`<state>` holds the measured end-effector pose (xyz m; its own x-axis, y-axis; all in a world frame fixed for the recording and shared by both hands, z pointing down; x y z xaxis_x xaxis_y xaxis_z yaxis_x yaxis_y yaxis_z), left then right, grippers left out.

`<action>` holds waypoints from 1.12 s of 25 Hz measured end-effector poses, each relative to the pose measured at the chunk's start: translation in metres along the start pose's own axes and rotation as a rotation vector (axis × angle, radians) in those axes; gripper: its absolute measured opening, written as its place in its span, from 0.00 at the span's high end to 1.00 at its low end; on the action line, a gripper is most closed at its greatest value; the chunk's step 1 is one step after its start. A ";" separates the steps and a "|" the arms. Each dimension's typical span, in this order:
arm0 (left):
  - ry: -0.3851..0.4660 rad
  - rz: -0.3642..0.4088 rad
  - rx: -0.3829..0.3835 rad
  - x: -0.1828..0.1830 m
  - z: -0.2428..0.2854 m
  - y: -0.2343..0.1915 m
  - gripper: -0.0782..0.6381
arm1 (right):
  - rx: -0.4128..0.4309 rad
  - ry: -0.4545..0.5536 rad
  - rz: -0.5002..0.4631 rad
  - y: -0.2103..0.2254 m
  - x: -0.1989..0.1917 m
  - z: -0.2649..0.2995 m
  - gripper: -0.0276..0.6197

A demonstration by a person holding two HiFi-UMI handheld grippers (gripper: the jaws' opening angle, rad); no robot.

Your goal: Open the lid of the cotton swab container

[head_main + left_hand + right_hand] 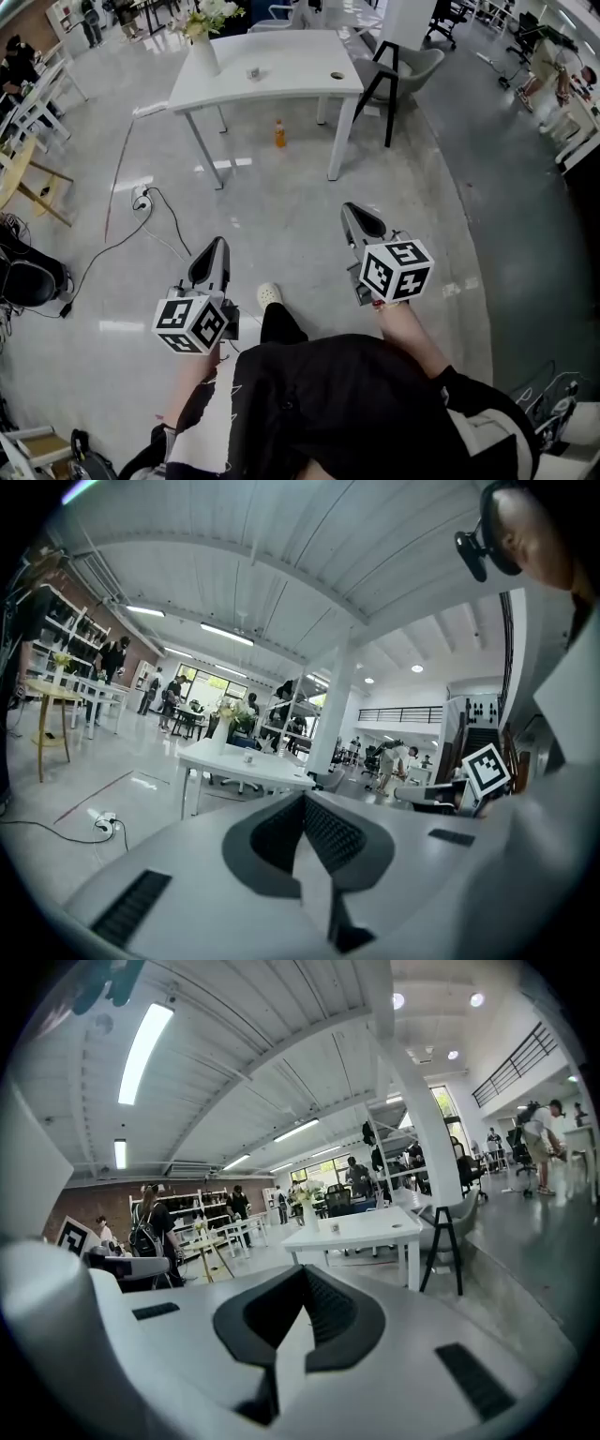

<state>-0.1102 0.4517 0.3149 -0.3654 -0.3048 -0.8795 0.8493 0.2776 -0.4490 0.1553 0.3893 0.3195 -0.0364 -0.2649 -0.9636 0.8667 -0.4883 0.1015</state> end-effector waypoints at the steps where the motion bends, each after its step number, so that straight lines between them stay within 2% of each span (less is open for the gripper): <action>1: 0.004 0.003 -0.007 0.005 0.010 -0.002 0.88 | -0.004 0.006 -0.001 0.004 0.005 0.008 0.95; 9: 0.030 0.008 -0.034 0.064 0.084 -0.036 0.88 | 0.038 0.041 -0.019 0.013 0.053 0.092 0.95; 15: 0.050 0.023 -0.050 0.115 0.126 -0.069 0.88 | 0.023 0.052 -0.041 0.012 0.091 0.156 0.95; 21: 0.074 0.047 -0.074 0.156 0.159 -0.098 0.88 | -0.001 0.127 -0.025 0.011 0.126 0.207 0.95; 25: 0.087 0.029 -0.069 0.168 0.172 -0.120 0.88 | 0.024 0.125 -0.071 0.003 0.131 0.233 0.95; 28: 0.065 0.003 -0.057 0.164 0.180 -0.133 0.88 | 0.024 0.102 -0.039 0.005 0.123 0.248 0.95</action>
<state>-0.2144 0.2006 0.2587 -0.3879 -0.2448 -0.8886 0.8282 0.3306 -0.4526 0.0318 0.1483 0.2625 -0.0179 -0.1598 -0.9870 0.8534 -0.5168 0.0682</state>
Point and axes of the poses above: the fingertips, and each gripper's own axes: z forward along the fingers, y to its right, x out of its top, the point moved 3 cm from there along -z, backward along the fingers, and after that the axes turned 9 degrees about -z, right-handed, at the moved point
